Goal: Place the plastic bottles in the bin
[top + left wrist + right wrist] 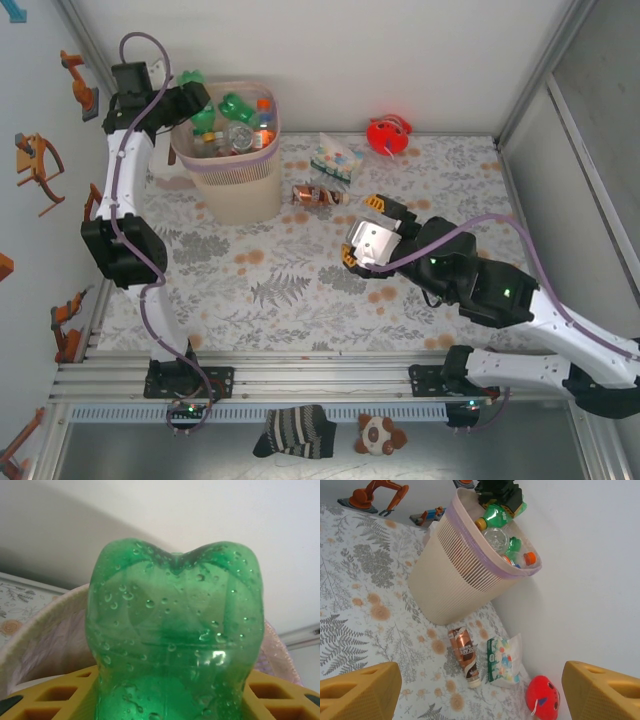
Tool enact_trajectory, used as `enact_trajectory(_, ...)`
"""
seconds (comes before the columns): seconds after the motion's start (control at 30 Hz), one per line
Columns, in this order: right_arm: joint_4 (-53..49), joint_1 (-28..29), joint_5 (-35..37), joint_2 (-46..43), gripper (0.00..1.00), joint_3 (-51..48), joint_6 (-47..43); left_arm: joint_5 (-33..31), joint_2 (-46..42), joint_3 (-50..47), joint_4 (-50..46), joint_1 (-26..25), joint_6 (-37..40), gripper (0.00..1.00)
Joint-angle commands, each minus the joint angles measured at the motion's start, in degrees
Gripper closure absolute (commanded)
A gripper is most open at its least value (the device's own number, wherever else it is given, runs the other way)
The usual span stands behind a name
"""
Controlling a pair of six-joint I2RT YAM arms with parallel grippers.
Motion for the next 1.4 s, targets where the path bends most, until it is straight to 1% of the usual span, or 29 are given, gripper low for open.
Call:
enact_trajectory(0.0,1.0,0.2,1.1,0.5,0.17,0.6,-0.2,-2.0,2.8,1.3,-7.5,-2.0,2.3,0.56)
enact_trajectory(0.1,0.9,0.1,1.3,0.8,0.17,0.6,-0.5,-6.4,2.5,2.6,-10.8,-3.1,4.6,0.56)
enact_trajectory(0.2,0.7,0.1,1.4,0.9,0.17,0.4,-0.6,-9.3,2.0,4.6,-13.8,-3.4,5.7,0.57)
enact_trajectory(0.3,0.6,0.1,1.5,0.7,0.17,0.2,-0.6,-13.6,0.2,5.5,-14.6,-3.9,7.4,0.59)
enact_trajectory(0.4,0.8,0.1,1.5,0.7,0.17,0.1,-0.6,-18.1,-0.8,6.6,-15.8,-4.5,7.0,0.59)
enact_trajectory(0.53,1.5,0.1,1.4,1.0,0.17,-0.2,-1.0,-18.3,2.2,13.1,-22.6,-5.7,7.4,0.55)
enact_trajectory(0.63,1.4,0.1,1.2,1.4,0.17,0.0,-1.2,-19.0,5.6,18.5,-28.4,-6.4,7.3,0.53)
enact_trajectory(0.73,0.9,0.2,1.1,1.8,0.17,0.3,-1.1,-19.1,8.0,20.7,-31.4,-6.8,7.0,0.50)
enact_trajectory(1.03,0.8,0.1,0.9,1.2,0.17,0.0,-0.7,-19.7,11.2,20.8,-32.9,-7.4,5.6,0.43)
enact_trajectory(1.2,0.9,0.1,0.9,1.4,0.17,-0.2,-0.7,-17.0,11.2,21.1,-33.0,-7.4,5.5,0.33)
enact_trajectory(1.27,1.0,0.1,0.8,1.6,0.17,-0.1,-0.7,-15.9,10.4,21.3,-32.1,-7.4,5.4,0.25)
enact_trajectory(1.33,1.1,0.2,0.6,1.8,0.17,-0.1,-0.7,-14.2,9.3,21.3,-30.8,-7.4,5.6,0.19)
enact_trajectory(1.37,1.1,0.1,0.5,1.8,0.17,0.0,-0.7,-13.5,8.7,21.4,-30.2,-7.4,5.5,0.18)
